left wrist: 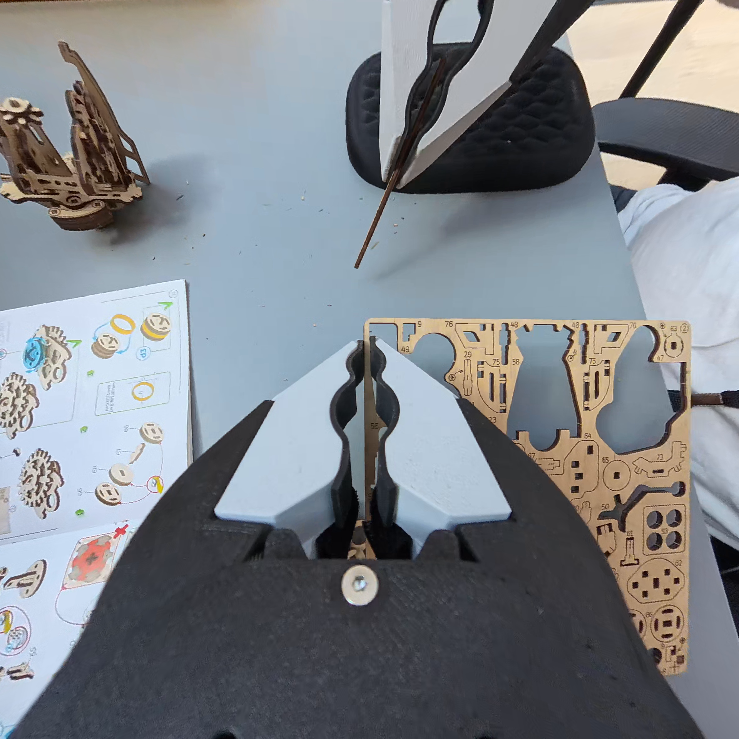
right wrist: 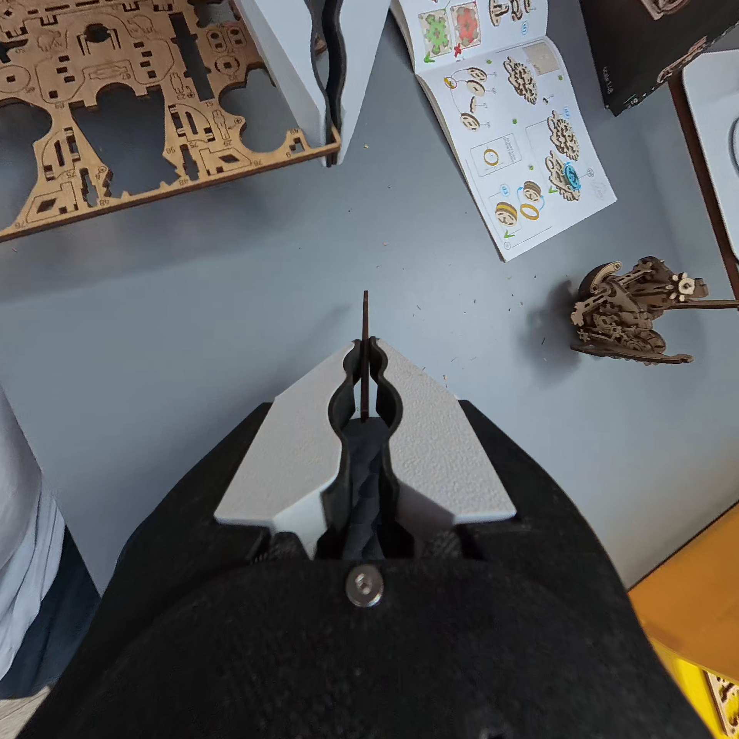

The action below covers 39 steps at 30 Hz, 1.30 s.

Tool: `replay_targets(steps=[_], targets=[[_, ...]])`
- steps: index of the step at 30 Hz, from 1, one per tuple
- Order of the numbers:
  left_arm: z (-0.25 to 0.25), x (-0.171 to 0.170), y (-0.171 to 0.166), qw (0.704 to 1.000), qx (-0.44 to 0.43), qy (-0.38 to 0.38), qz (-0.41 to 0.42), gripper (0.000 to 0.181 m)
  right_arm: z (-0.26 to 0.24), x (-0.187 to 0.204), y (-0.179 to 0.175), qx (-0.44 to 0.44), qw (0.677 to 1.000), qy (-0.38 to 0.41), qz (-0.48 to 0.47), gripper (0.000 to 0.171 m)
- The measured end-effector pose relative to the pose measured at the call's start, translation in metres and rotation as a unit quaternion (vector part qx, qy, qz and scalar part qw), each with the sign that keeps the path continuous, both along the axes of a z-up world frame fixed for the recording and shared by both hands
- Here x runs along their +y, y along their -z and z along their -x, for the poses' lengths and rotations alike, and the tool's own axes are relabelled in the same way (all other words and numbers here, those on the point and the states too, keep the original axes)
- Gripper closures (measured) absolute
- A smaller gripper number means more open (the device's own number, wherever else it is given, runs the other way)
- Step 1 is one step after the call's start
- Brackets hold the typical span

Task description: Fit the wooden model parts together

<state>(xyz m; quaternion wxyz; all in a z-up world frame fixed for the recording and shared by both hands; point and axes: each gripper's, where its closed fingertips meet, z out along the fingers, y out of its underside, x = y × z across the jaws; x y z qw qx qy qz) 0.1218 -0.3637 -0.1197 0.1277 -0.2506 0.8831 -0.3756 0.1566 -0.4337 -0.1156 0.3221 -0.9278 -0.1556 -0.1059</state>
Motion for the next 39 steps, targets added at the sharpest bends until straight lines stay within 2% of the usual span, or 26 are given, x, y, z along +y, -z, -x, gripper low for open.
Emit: replay_targets(steps=[11, 16, 25, 39], targets=[[0.007, 0.039, -0.060, 0.987, -0.020, 0.004, 0.161, 0.181, -0.035, -0.001, -0.007, 0.073, 0.993, 0.027, -0.095, 0.169], [0.026, 0.056, -0.091, 0.970, -0.037, 0.042, 0.235, 0.181, -0.050, -0.005, -0.016, 0.093, 0.986, 0.037, -0.131, 0.169], [0.045, 0.076, -0.114, 0.954, -0.057, 0.069, 0.287, 0.181, -0.060, -0.003, -0.023, 0.135, 0.974, 0.043, -0.178, 0.169], [0.063, 0.092, -0.143, 0.926, -0.090, 0.099, 0.352, 0.180, -0.085, -0.020, -0.047, 0.142, 0.953, 0.082, -0.253, 0.169]])
